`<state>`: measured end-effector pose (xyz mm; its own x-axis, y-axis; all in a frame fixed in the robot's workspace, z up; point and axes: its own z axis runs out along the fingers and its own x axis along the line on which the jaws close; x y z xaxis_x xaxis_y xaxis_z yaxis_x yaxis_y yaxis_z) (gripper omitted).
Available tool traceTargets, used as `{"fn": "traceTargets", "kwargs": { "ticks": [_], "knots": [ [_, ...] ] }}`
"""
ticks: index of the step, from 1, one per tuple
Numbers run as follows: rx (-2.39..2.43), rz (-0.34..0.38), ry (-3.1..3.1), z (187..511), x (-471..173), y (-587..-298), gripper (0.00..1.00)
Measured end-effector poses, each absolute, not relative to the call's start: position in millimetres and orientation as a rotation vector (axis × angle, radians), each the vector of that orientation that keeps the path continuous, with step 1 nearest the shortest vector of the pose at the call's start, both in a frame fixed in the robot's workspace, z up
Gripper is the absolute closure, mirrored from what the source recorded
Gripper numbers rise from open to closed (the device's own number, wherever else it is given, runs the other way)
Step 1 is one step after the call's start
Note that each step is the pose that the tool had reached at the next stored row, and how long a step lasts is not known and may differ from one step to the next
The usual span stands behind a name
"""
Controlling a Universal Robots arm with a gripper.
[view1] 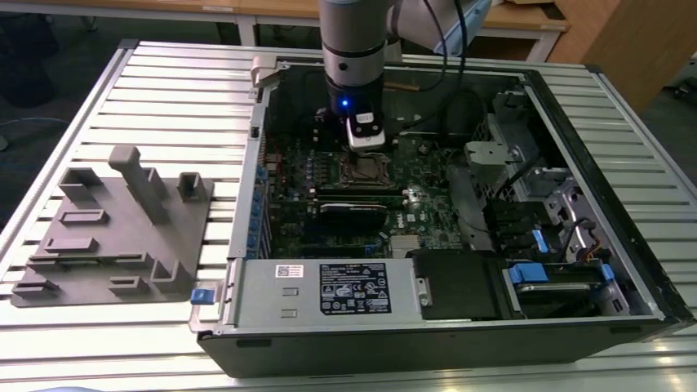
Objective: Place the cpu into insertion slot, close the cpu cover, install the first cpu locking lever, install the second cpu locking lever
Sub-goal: 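Install the first cpu locking lever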
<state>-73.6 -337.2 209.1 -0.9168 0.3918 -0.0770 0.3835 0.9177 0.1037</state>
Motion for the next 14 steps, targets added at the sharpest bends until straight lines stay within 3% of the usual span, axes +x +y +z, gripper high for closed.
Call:
{"fn": "traceTargets", "kwargs": {
  "ticks": [14],
  "knots": [
    [0.445,0.14,3.014,207.9,-61.8,-337.5,0.89]
  ]
}}
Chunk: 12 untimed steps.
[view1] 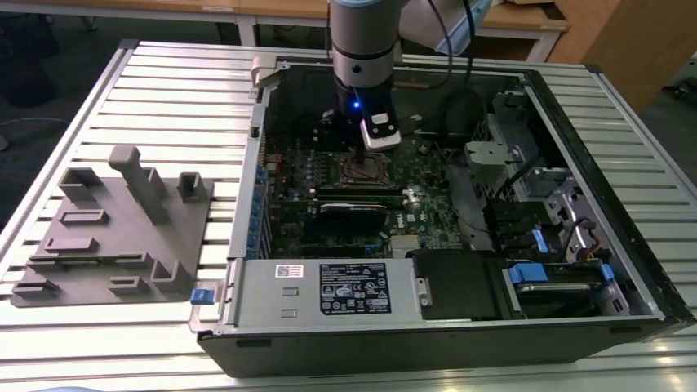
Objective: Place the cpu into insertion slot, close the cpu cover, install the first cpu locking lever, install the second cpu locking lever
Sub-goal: 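Install the first cpu locking lever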
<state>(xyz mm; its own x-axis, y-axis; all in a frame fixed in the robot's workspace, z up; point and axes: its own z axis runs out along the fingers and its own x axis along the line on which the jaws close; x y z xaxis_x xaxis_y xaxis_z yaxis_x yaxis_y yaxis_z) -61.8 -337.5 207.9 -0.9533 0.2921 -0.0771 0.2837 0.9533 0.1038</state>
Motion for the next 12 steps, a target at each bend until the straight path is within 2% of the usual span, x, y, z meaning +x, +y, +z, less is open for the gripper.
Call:
{"fn": "traceTargets", "kwargs": {
  "ticks": [12],
  "knots": [
    [0.394,0.142,3.024,220.2,-59.2,-337.5,0.89]
  ]
}}
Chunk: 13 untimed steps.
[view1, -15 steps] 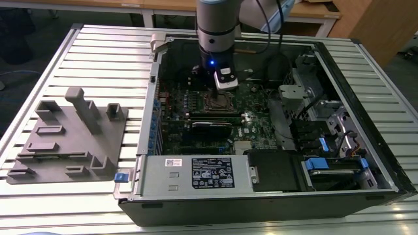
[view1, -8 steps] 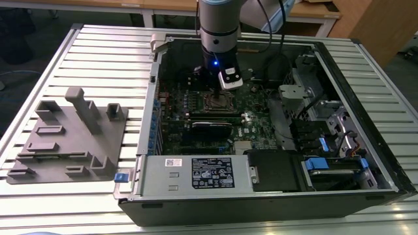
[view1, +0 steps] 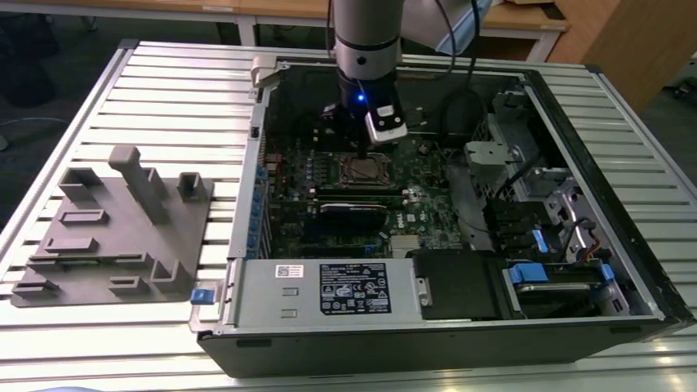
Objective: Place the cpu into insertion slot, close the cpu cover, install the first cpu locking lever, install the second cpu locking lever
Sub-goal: 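Install the first cpu locking lever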
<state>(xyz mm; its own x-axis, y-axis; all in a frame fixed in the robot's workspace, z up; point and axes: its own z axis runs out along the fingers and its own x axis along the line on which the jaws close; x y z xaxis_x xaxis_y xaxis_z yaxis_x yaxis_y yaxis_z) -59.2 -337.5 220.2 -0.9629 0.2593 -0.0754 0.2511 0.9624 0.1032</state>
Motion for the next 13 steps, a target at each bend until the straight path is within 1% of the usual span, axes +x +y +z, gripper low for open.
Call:
{"fn": "traceTargets", "kwargs": {
  "ticks": [7,13],
  "knots": [
    [0.371,0.142,3.031,222.1,-58.2,-337.5,0.89],
    [0.325,0.126,3.048,221.5,-56.7,-337.5,0.89]
  ]
}}
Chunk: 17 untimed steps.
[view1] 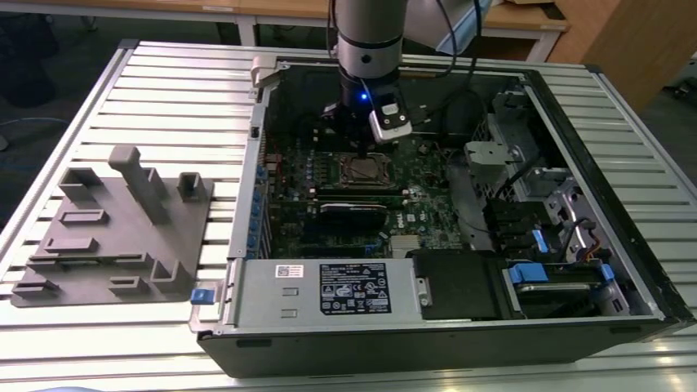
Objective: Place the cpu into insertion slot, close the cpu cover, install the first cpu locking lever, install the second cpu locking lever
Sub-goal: 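Install the first cpu locking lever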
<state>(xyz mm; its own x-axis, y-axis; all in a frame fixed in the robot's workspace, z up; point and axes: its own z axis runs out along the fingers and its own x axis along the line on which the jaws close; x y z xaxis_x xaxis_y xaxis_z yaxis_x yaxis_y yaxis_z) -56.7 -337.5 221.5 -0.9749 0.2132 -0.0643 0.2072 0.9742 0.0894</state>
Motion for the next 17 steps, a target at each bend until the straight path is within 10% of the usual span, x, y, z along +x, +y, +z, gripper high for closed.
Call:
{"fn": "traceTargets", "kwargs": {
  "ticks": [17],
  "knots": [
    [0.325,0.124,3.049,221.5,-50.9,-351.5,0.89]
  ]
}}
